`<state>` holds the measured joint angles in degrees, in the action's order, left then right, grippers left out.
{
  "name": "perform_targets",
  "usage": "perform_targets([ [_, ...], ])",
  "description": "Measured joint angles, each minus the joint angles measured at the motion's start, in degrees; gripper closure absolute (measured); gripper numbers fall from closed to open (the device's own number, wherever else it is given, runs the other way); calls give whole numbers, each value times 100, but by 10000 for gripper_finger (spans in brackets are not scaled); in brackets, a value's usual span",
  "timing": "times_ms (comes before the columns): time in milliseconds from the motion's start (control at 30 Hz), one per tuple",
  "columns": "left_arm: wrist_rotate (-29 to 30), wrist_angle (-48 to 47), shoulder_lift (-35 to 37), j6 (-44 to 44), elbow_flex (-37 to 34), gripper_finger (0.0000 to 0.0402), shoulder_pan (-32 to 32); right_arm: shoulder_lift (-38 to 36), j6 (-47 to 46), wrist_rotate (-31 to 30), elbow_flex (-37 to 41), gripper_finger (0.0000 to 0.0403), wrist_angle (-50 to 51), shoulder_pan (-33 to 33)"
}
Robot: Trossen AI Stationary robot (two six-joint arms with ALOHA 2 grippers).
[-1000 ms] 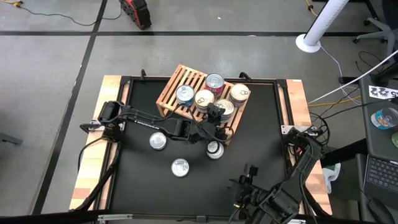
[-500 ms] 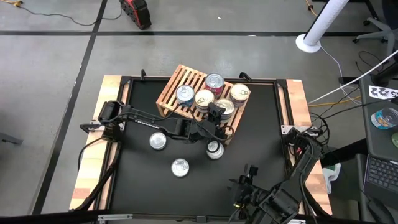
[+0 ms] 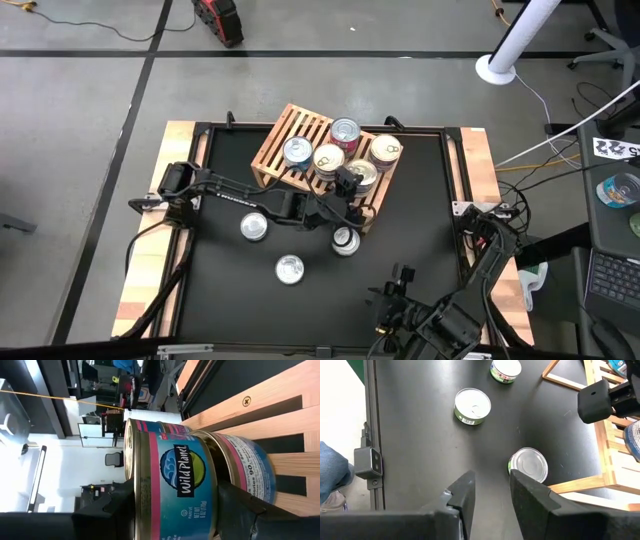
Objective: Stack canned seafood by type on shelf
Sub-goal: Stack the blue and pink tuna can on top of the blue and pink tuna can on the shelf
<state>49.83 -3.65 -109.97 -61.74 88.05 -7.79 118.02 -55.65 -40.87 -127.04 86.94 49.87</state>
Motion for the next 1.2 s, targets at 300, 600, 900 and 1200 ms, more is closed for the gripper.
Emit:
perform_targets([
  [300,-5,1,0,96,0,191,43,0,1,0,-2,281,0,0],
  [600,-23,-1,0,-243,0,191,72,0,0,137,-2,281,-8,-2],
  [900,-21,1,0,-250,0,191,83,0,0,147,-2,281,-9,-2],
  [1200,-21,0,0,-9,0,191,149,0,0,145,-2,281,-7,0],
])
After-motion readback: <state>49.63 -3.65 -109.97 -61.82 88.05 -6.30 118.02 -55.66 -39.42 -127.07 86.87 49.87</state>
